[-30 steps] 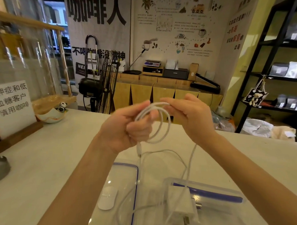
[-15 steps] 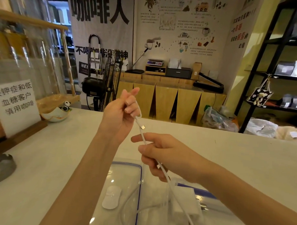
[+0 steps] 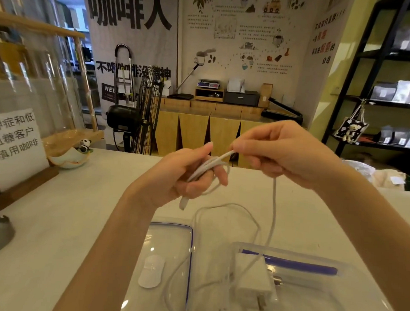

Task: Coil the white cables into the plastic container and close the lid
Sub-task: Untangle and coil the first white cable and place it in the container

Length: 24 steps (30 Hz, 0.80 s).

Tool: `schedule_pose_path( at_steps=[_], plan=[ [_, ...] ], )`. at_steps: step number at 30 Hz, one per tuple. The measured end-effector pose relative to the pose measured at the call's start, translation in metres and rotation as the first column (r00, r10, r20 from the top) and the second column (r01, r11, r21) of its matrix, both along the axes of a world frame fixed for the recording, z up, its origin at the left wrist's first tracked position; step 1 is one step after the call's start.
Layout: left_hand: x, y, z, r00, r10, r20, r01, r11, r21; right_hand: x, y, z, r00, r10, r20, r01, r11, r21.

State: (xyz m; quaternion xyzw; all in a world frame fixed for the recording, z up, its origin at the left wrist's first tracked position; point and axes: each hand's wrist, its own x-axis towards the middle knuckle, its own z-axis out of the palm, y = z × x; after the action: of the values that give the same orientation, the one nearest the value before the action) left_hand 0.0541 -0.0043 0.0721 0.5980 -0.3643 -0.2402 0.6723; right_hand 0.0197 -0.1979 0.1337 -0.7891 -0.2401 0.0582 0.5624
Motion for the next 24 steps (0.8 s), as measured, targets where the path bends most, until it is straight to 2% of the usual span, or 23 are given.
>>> schedule_pose_path(
  at_steps=[3,5,8,11,13,15,16,18,19,20,22,24],
  plan=[
    [-0.002,0.001,0.005,0.939,-0.334,-0.081,0.320,0.935,-0.150,0.007,0.002,-0.009,0.999,0.028,-0.024,-0.022,0.977,0.213],
    [-0.003,0.002,0.010,0.882,-0.441,-0.163,0.373,0.867,-0.330,0.010,0.007,-0.022,0.991,0.093,-0.093,-0.056,0.938,0.343],
    [-0.001,-0.001,0.013,0.766,-0.568,-0.301,0.299,0.729,-0.615,0.011,0.019,-0.041,0.971,0.140,-0.196,-0.037,0.890,0.455],
    [-0.001,-0.001,0.013,0.754,-0.555,-0.351,0.106,0.630,-0.770,0.003,0.031,-0.057,0.959,0.103,-0.264,0.023,0.900,0.435],
    [0.001,0.002,0.012,0.765,-0.526,-0.370,-0.002,0.573,-0.819,-0.005,0.037,-0.068,0.961,0.082,-0.266,0.015,0.940,0.342],
    [0.003,0.006,0.011,0.805,-0.452,-0.385,-0.095,0.542,-0.835,-0.015,0.046,-0.077,0.948,0.097,-0.303,-0.027,0.973,0.228],
    [0.005,0.007,0.011,0.843,-0.358,-0.402,-0.158,0.549,-0.821,-0.021,0.050,-0.080,0.931,0.123,-0.343,-0.059,0.980,0.191],
    [0.008,0.009,0.009,0.910,-0.039,-0.413,-0.309,0.600,-0.738,-0.033,0.056,-0.081,0.886,0.197,-0.420,-0.143,0.977,0.157],
    [0.010,0.010,0.007,0.914,0.135,-0.382,-0.375,0.635,-0.675,-0.038,0.059,-0.078,0.866,0.228,-0.445,-0.179,0.972,0.151],
    [0.012,0.010,0.006,0.900,0.275,-0.338,-0.432,0.669,-0.605,-0.043,0.059,-0.074,0.854,0.249,-0.457,-0.203,0.968,0.149],
    [0.012,0.008,0.003,0.866,0.447,-0.225,-0.499,0.728,-0.471,-0.047,0.056,-0.062,0.855,0.257,-0.451,-0.221,0.966,0.132],
    [0.010,0.004,0.002,0.811,0.584,-0.032,-0.561,0.762,-0.323,-0.047,0.049,-0.047,0.873,0.231,-0.430,-0.217,0.973,0.082]
  ],
)
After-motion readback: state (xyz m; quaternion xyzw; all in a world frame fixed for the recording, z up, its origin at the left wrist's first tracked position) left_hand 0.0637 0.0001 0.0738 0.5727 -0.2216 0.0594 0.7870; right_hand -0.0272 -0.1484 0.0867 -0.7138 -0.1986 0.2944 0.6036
